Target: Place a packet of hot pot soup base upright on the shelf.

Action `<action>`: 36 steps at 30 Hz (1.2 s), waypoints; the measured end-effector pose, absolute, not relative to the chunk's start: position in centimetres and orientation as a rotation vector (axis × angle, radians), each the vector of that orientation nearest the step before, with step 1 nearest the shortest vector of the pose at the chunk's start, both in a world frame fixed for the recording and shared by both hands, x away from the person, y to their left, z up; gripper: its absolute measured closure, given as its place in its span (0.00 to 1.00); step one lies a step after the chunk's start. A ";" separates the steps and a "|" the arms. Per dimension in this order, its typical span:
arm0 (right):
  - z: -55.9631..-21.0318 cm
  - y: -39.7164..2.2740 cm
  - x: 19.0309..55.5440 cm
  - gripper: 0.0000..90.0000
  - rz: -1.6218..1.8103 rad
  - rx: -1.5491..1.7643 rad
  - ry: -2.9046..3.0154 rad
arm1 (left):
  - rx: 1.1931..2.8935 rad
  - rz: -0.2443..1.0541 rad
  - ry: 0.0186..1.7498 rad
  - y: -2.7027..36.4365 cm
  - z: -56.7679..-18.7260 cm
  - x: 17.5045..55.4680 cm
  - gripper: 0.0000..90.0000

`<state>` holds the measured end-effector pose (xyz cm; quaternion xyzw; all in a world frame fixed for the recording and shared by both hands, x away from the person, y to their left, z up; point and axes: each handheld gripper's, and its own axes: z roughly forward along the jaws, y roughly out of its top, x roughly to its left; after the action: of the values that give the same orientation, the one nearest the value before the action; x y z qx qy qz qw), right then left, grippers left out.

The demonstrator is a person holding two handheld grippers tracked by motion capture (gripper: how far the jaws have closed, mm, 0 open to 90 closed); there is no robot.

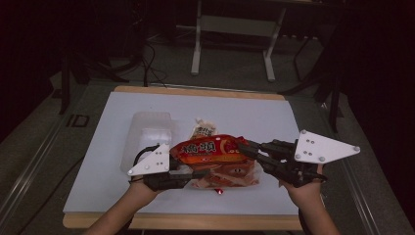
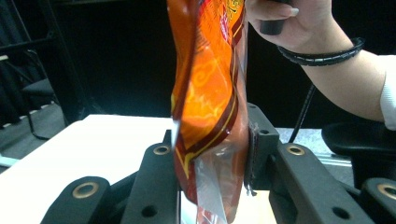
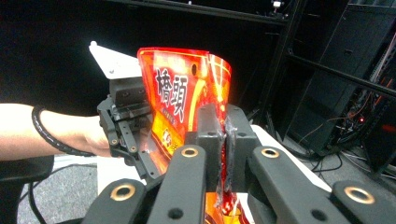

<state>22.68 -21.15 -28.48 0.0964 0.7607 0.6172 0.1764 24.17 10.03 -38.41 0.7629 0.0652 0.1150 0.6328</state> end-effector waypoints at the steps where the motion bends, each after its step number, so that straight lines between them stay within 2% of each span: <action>1: -28.5 -21.1 22.7 0.96 1.747 0.273 2.154 | 1.745 0.263 0.149 10.0 -38.4 24.2 0.79; 2: -28.4 -21.2 22.7 0.91 1.754 0.279 2.142 | 1.750 0.265 0.160 10.2 -38.1 24.2 0.79; 5: -28.4 -21.2 22.8 0.87 1.763 0.295 2.127 | 1.757 0.277 0.163 10.3 -37.8 24.2 0.80; 6: -28.4 -21.3 22.9 0.79 1.773 0.311 2.112 | 1.767 0.293 0.170 10.4 -37.6 24.1 0.80; 8: -28.2 -21.5 22.9 0.75 1.781 0.325 2.099 | 1.775 0.308 0.180 10.4 -37.5 24.1 0.80; 10: -28.1 -21.7 22.9 0.65 1.793 0.343 2.067 | 1.771 0.307 0.200 10.6 -37.5 24.3 0.80; 11: -28.1 -21.7 22.9 0.65 1.793 0.343 2.067 | 1.771 0.307 0.200 10.6 -37.5 24.3 0.80; 12: -28.0 -22.2 23.0 0.58 1.806 0.365 2.042 | 1.761 0.319 0.220 10.9 -37.4 24.4 0.80; 16: -28.3 -22.7 23.1 0.46 1.813 0.400 2.014 | 1.740 0.355 0.251 11.5 -36.8 24.5 0.80; 17: -28.3 -22.7 23.1 0.46 1.813 0.400 2.014 | 1.740 0.355 0.251 11.5 -36.8 24.5 0.80; 18: -28.7 -22.8 23.2 0.38 1.802 0.421 2.008 | 1.729 0.373 0.268 11.9 -36.4 24.7 0.80; 22: -29.4 -23.2 23.5 0.23 1.817 0.461 1.996 | 1.706 0.433 0.308 12.8 -35.5 25.0 0.80; 23: -29.4 -23.2 23.5 0.23 1.817 0.461 1.996 | 1.706 0.433 0.308 12.8 -35.5 25.0 0.80; 24: -29.8 -23.4 23.7 0.17 1.826 0.477 2.004 | 1.690 0.458 0.333 13.4 -35.0 25.3 0.80; 26: -30.4 -23.5 24.0 0.13 1.827 0.479 2.008 | 1.674 0.478 0.360 14.0 -34.5 25.6 0.80; 36: -32.4 -24.4 24.4 0.13 1.729 0.541 2.026 | 1.599 0.598 0.502 17.0 -33.2 26.9 0.80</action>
<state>24.45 -24.40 -32.40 0.1947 0.7288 0.6219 0.2103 26.92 17.02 -33.19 0.6982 0.2191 0.2610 0.6296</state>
